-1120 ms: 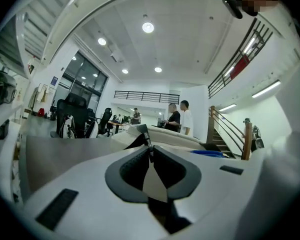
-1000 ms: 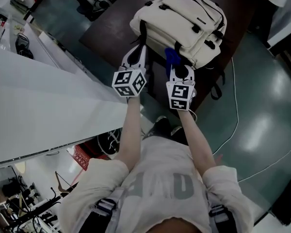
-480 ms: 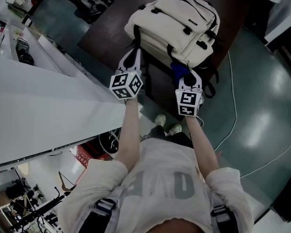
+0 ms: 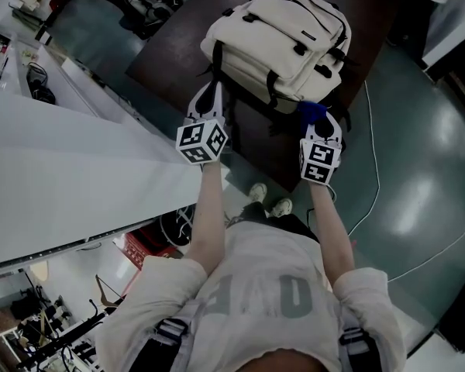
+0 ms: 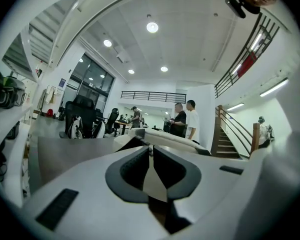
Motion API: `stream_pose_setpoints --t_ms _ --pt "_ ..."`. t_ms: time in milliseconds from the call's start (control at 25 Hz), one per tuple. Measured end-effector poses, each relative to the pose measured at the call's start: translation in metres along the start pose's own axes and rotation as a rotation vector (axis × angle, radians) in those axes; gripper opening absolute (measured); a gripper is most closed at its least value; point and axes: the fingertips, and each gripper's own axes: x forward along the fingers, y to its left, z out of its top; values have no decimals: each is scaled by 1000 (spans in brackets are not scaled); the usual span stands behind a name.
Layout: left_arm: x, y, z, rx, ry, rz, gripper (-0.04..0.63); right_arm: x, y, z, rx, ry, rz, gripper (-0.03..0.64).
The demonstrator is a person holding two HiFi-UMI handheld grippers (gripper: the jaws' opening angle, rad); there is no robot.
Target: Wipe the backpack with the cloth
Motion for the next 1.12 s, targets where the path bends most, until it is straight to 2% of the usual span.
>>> stream_pose_setpoints --t_ms 80,280,440,560,800,1000,1120 --pt "-8 -4 -5 12 1 -7 29 -3 1 0 6 -4 1 41" --pt "-21 -11 -17 -22 2 -6 15 -11 -7 11 27 -38 -14 41" --pt "-17 -19 -3 -15 -29 -18 5 -20 -31 30 58 -84 -54 41" --pt "-7 -40 14 6 -61 -56 5 -23 -46 54 69 -130 -63 41" --pt "4 -88 28 58 -86 -164 5 -19 -36 104 62 -219 31 41" --pt "18 -87 29 28 -74 -185 5 -5 -14 131 -30 -227 91 41" --pt "28 -81 37 28 -82 -181 5 4 -17 139 -22 -221 98 41"
